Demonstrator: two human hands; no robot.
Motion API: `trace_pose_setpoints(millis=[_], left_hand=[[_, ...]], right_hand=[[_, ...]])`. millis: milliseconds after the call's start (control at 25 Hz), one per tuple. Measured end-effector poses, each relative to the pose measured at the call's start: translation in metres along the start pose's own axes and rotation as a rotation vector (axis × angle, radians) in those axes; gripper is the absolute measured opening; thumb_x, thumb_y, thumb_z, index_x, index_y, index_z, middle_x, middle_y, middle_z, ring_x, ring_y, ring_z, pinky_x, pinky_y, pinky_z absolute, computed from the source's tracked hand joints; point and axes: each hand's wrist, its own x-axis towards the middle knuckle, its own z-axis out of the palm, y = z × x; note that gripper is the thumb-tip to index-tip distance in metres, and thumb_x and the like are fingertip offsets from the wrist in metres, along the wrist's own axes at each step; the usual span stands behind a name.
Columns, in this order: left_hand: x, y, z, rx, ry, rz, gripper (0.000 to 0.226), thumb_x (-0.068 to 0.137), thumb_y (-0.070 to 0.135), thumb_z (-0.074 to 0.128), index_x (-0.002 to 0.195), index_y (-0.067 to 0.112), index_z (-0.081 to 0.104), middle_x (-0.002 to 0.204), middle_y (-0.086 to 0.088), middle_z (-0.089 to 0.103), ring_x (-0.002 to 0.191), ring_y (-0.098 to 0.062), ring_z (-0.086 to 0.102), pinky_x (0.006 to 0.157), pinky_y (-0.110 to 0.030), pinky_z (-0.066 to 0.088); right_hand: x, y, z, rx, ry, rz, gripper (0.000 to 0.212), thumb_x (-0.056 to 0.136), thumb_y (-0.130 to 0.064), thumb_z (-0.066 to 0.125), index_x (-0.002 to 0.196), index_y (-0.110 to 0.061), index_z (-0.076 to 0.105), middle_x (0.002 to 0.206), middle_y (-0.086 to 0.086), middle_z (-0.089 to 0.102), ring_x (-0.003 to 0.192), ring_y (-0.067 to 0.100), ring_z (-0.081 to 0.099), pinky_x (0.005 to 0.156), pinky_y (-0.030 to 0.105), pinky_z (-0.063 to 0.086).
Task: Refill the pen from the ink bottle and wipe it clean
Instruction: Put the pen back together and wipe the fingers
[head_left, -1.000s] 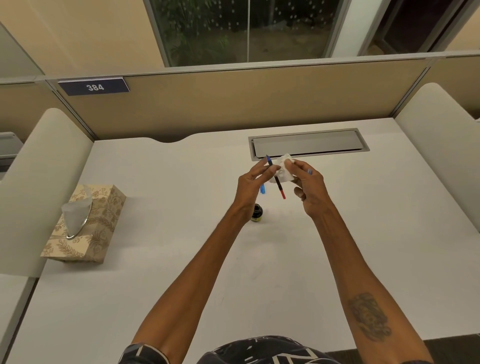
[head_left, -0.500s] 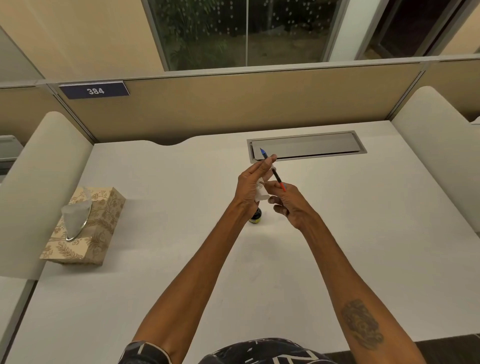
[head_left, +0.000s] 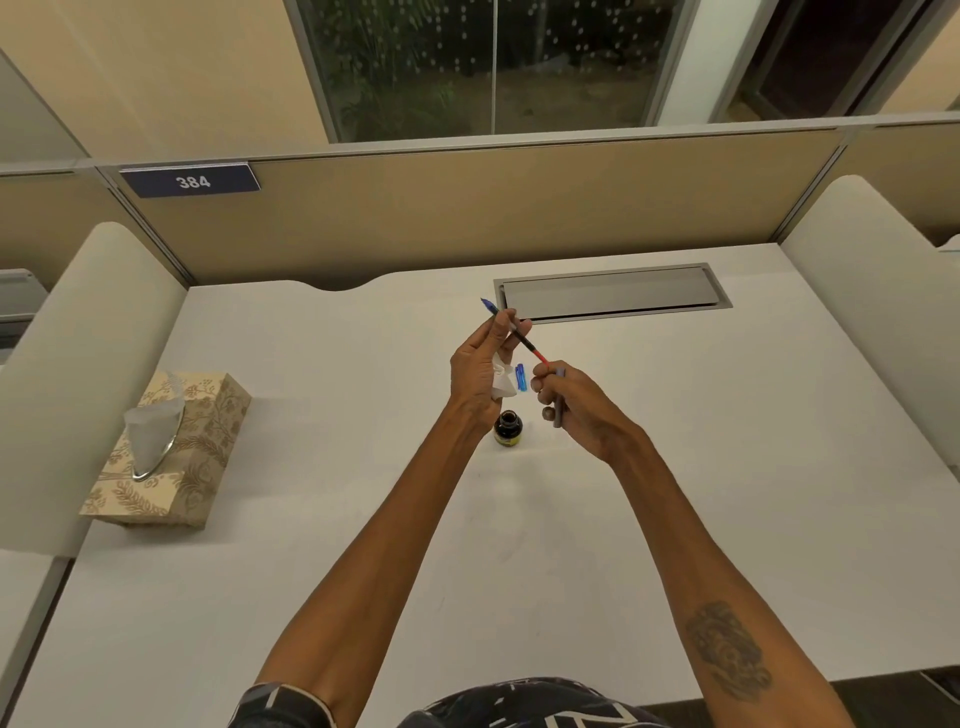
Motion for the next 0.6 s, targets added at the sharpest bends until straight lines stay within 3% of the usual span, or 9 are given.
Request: trace_pose_setpoints(millis=[80, 160, 240, 280, 360, 440, 520, 600], left_hand=[[0.0, 0.001, -0.003, 0.003, 0.024, 0.012, 0.037, 0.099, 0.012, 0.056, 0.131, -0.008, 0.056, 0.091, 0.007, 0.078, 0.089, -0.019, 0.074, 0.105, -0.036, 0.049], [0.002, 0.0, -0.006, 0.003, 0.034, 0.011, 0.035, 0.099, 0.011, 0.055, 0.13, -0.006, 0.058, 0.089, 0.008, 0.078, 0.085, -0.016, 0.075, 0.11, -0.04, 0.046], [0.002, -0.001, -0.007, 0.015, 0.045, 0.013, 0.033, 0.099, 0.011, 0.055, 0.129, -0.004, 0.06, 0.09, 0.009, 0.078, 0.083, -0.014, 0.076, 0.11, -0.04, 0.046], [0.002, -0.002, -0.008, 0.022, 0.049, 0.016, 0.033, 0.099, 0.011, 0.055, 0.128, -0.004, 0.06, 0.091, 0.008, 0.078, 0.082, -0.014, 0.076, 0.111, -0.041, 0.045], [0.002, -0.003, -0.009, 0.033, 0.057, 0.018, 0.034, 0.099, 0.011, 0.055, 0.128, -0.004, 0.06, 0.092, 0.008, 0.078, 0.082, -0.015, 0.076, 0.111, -0.041, 0.045], [0.003, -0.003, -0.011, 0.041, 0.07, 0.028, 0.033, 0.098, 0.01, 0.057, 0.128, -0.003, 0.062, 0.094, 0.007, 0.077, 0.082, -0.015, 0.076, 0.11, -0.042, 0.046], [0.003, -0.003, -0.013, 0.054, 0.086, 0.038, 0.031, 0.097, 0.011, 0.058, 0.125, -0.001, 0.064, 0.095, 0.006, 0.077, 0.083, -0.017, 0.075, 0.11, -0.042, 0.046], [0.003, -0.004, -0.015, 0.075, 0.095, 0.041, 0.027, 0.097, 0.012, 0.058, 0.121, 0.002, 0.067, 0.091, 0.008, 0.078, 0.084, -0.016, 0.075, 0.11, -0.042, 0.046]], right_hand=[[0.0, 0.001, -0.002, -0.002, 0.001, 0.024, 0.029, 0.095, 0.003, 0.039, 0.104, -0.015, 0.061, 0.095, 0.005, 0.057, 0.079, 0.012, 0.049, 0.07, 0.027, 0.043], [0.0, 0.004, -0.004, -0.061, -0.02, 0.046, 0.02, 0.103, -0.012, 0.044, 0.117, -0.017, 0.058, 0.107, 0.005, 0.061, 0.092, 0.015, 0.06, 0.088, 0.03, 0.051], [0.002, 0.006, -0.005, -0.134, -0.001, 0.053, 0.034, 0.101, -0.02, 0.051, 0.135, -0.015, 0.049, 0.116, 0.008, 0.062, 0.099, 0.019, 0.066, 0.097, 0.035, 0.052], [0.001, 0.007, -0.004, -0.181, 0.026, 0.034, 0.039, 0.099, -0.019, 0.055, 0.137, -0.013, 0.048, 0.121, 0.007, 0.061, 0.098, 0.019, 0.068, 0.093, 0.032, 0.053], [-0.001, 0.009, -0.005, -0.224, 0.064, -0.057, 0.032, 0.094, -0.017, 0.064, 0.124, -0.011, 0.058, 0.126, -0.001, 0.057, 0.092, 0.018, 0.072, 0.08, 0.021, 0.055], [-0.004, 0.011, -0.009, -0.172, 0.075, -0.136, 0.03, 0.086, -0.014, 0.073, 0.115, -0.01, 0.066, 0.114, 0.001, 0.065, 0.087, 0.02, 0.075, 0.072, 0.016, 0.057], [-0.008, 0.011, -0.013, -0.076, 0.094, -0.175, 0.037, 0.085, -0.01, 0.074, 0.12, -0.007, 0.067, 0.099, 0.014, 0.073, 0.086, 0.026, 0.075, 0.072, 0.022, 0.059], [-0.009, 0.01, -0.015, -0.055, 0.127, -0.174, 0.032, 0.085, -0.011, 0.074, 0.116, -0.006, 0.069, 0.096, 0.015, 0.075, 0.086, 0.029, 0.075, 0.073, 0.031, 0.062]])
